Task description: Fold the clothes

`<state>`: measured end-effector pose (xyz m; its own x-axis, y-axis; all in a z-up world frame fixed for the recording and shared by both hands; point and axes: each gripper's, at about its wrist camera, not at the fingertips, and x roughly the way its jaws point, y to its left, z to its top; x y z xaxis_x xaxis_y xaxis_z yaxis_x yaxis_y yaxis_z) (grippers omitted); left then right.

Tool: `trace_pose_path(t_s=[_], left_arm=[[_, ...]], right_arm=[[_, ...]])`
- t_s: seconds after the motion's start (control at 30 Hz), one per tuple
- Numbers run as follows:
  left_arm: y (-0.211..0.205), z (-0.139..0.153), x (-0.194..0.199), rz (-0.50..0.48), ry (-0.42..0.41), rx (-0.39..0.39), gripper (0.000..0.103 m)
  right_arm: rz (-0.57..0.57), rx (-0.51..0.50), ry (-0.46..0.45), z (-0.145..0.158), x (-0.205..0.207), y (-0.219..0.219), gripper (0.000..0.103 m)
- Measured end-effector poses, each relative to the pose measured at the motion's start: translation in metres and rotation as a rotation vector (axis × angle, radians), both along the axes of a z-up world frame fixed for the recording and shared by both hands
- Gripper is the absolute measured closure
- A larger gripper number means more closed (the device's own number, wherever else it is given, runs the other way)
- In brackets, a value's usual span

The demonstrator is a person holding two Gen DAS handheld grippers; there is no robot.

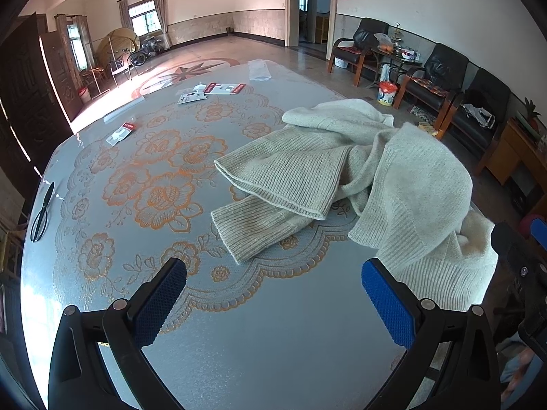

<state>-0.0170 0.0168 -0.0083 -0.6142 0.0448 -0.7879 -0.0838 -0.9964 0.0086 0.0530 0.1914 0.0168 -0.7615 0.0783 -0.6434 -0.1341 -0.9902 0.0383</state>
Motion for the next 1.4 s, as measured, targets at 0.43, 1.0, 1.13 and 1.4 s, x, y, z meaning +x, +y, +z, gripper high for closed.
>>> trace_pose_path(t_s=[0.43, 1.0, 1.13, 1.4], left_arm=[[-0.006, -0.005, -0.025, 0.095, -0.022, -0.013, 0.000], [0.057, -0.011, -0.099, 0.154, -0.085, -0.094, 0.000], [0.058, -0.012, -0.107, 0.173, -0.102, -0.087, 0.000], [0.038, -0.016, -0.100, 0.276, -0.097, -0.102, 0.000]], right_arm=[[0.185, 0.093, 0.060, 0.052, -0.091, 0.033, 0.000], [0.476, 0.098, -0.162, 0.004, -0.223, 0.033, 0.000], [0.493, 0.127, -0.242, -0.012, -0.258, 0.032, 0.000], [0.614, 0.292, -0.435, -0.075, -0.324, -0.003, 0.000]])
